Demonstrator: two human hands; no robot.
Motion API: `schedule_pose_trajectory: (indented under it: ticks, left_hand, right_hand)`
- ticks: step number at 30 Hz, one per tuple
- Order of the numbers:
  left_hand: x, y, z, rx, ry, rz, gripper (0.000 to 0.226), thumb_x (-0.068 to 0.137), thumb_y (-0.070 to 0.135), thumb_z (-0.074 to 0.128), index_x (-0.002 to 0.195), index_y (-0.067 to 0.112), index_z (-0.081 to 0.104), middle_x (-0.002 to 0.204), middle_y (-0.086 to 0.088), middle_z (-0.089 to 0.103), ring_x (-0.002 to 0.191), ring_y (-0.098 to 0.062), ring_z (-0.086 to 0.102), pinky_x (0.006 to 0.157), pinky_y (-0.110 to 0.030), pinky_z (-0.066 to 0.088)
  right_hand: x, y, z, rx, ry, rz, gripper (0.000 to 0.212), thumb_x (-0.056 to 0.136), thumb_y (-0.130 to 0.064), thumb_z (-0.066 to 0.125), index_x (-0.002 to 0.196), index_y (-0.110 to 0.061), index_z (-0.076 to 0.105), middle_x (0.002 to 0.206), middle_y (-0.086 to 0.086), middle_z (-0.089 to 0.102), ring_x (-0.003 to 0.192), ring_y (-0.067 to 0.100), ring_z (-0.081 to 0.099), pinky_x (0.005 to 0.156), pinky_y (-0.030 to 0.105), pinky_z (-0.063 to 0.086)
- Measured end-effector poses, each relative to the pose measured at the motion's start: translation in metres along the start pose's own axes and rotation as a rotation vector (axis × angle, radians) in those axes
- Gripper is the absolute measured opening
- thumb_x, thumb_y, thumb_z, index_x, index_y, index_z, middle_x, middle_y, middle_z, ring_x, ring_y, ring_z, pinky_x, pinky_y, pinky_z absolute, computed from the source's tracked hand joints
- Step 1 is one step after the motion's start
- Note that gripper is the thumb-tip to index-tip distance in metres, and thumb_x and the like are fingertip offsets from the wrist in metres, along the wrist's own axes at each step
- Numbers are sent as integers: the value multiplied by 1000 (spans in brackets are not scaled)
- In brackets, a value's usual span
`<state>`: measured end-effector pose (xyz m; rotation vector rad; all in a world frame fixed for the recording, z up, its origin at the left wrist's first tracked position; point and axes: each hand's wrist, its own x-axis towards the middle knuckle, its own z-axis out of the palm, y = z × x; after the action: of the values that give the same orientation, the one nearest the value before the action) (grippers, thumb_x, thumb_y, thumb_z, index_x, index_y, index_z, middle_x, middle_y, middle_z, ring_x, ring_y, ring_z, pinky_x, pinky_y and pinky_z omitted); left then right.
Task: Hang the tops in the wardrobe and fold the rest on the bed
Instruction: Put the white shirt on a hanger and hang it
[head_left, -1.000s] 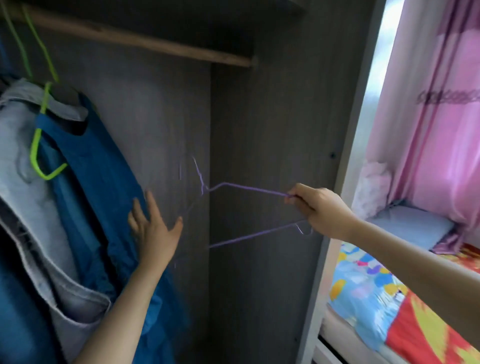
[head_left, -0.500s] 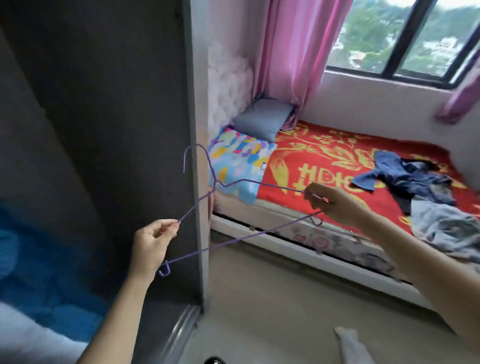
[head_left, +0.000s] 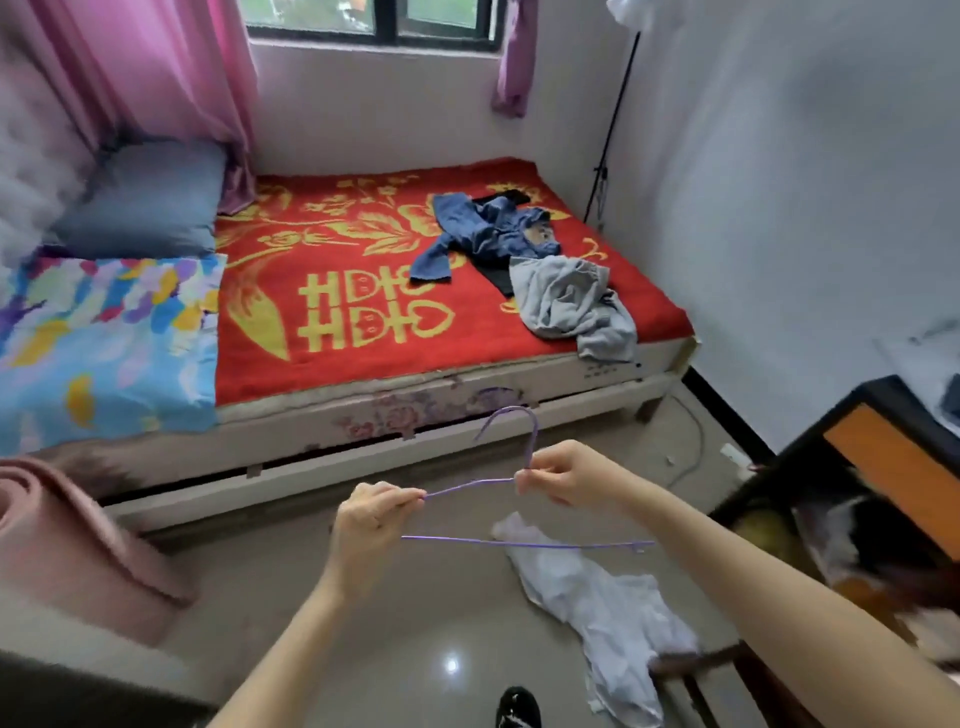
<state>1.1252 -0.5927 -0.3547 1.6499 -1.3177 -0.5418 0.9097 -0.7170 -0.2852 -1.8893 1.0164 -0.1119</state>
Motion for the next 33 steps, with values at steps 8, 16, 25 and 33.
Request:
schedule_pose_trajectory:
  ticks: [8,16,25,33]
  left_hand:
    - [73,-45,158,266,-234,-447,53,91,18,59,140,16,41,136,-12,47,126,-30,36,103,-35,29]
    - [89,-96,237,424,-613,-677,46,95,26,51,139,19,40,133,-12,45,123,-25,42,96,-29,36]
    - [133,-217,368,584,-847,-610,45,93,24,50,137,16,43,136,-15,44,124,-29,44,97,-31,39]
    - [135,-408,550,786,-1006,-355,76,90,45,52,150,29,7,155,-12,12,139,-34,19,108,-45,28]
  right_hand:
    - [18,173,-82,285,250,424,41,95,-18,53,55,-12,43,40,-3,40,29,4,32,33,16,25]
    - [32,301,-81,492,471,800,40,94,-36,51,60,-13,47,29,-8,35,29,3,34,37,19,26]
    - [81,455,-2,339,698,1039,37,98,-27,42,88,-4,70,95,18,68,94,33,60,73,32,40]
    - [189,650,112,65,620,1165,31,95,-20,40,99,-1,64,107,20,64,102,36,58,70,32,38]
